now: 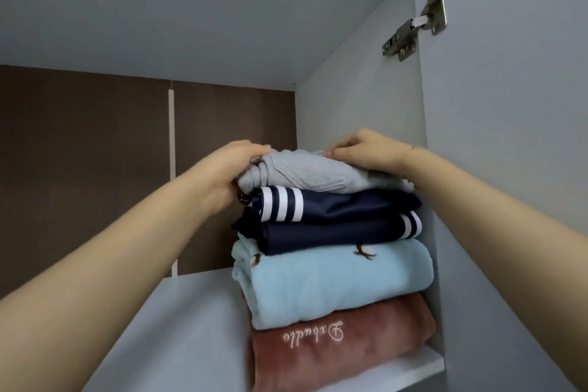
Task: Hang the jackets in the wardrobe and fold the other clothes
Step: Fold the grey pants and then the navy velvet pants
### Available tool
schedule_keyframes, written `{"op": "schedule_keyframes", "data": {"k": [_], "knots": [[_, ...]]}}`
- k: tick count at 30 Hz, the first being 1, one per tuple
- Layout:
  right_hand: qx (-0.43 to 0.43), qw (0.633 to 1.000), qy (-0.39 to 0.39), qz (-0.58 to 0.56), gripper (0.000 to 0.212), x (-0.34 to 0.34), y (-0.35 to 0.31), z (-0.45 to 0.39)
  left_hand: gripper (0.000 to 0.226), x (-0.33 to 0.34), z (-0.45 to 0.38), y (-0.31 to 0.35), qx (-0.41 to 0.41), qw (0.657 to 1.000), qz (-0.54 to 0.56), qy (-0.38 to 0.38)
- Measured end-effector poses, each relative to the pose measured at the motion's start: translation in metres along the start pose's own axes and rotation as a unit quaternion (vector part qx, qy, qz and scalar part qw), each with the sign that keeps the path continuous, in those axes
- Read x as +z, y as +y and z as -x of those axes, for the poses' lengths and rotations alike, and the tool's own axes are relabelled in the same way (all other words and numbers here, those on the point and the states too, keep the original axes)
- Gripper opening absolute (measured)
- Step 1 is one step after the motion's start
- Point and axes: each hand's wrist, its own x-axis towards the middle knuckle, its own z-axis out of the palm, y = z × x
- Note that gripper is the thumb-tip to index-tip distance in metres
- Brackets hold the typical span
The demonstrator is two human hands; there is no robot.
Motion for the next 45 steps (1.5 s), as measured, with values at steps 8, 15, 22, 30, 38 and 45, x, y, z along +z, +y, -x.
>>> {"op": "schedule_keyframes", "data": {"k": [8,15,22,30,38,45], "knots": [[-0.022,0.962,0.115,-0.247,0.029,-0.001,-0.021,0.147,0.033,-0.001,0.109,-0.017,0.195,0.978,-0.075,0.007],[0.069,0.946,0.120,-0.294,0.027,0.032,-0.061,0.342,0.029,0.020,0.254,-0.061,0.170,0.967,0.028,-0.187],[0.262,0.908,0.245,-0.218,0.029,0.054,-0.085,0.575,0.030,0.074,0.410,-0.119,0.071,0.899,0.082,-0.424],[0.451,0.770,0.418,-0.171,0.031,0.018,-0.130,0.851,0.031,0.226,0.642,-0.155,-0.101,0.774,0.167,-0.603],[0.535,0.617,0.570,-0.089,0.032,-0.043,-0.180,1.086,0.034,0.366,0.859,-0.150,-0.138,0.640,0.135,-0.744],[0.577,0.514,0.631,-0.070,0.034,-0.105,-0.188,1.263,0.034,0.488,1.034,-0.135,-0.182,0.557,0.119,-0.802]]}}
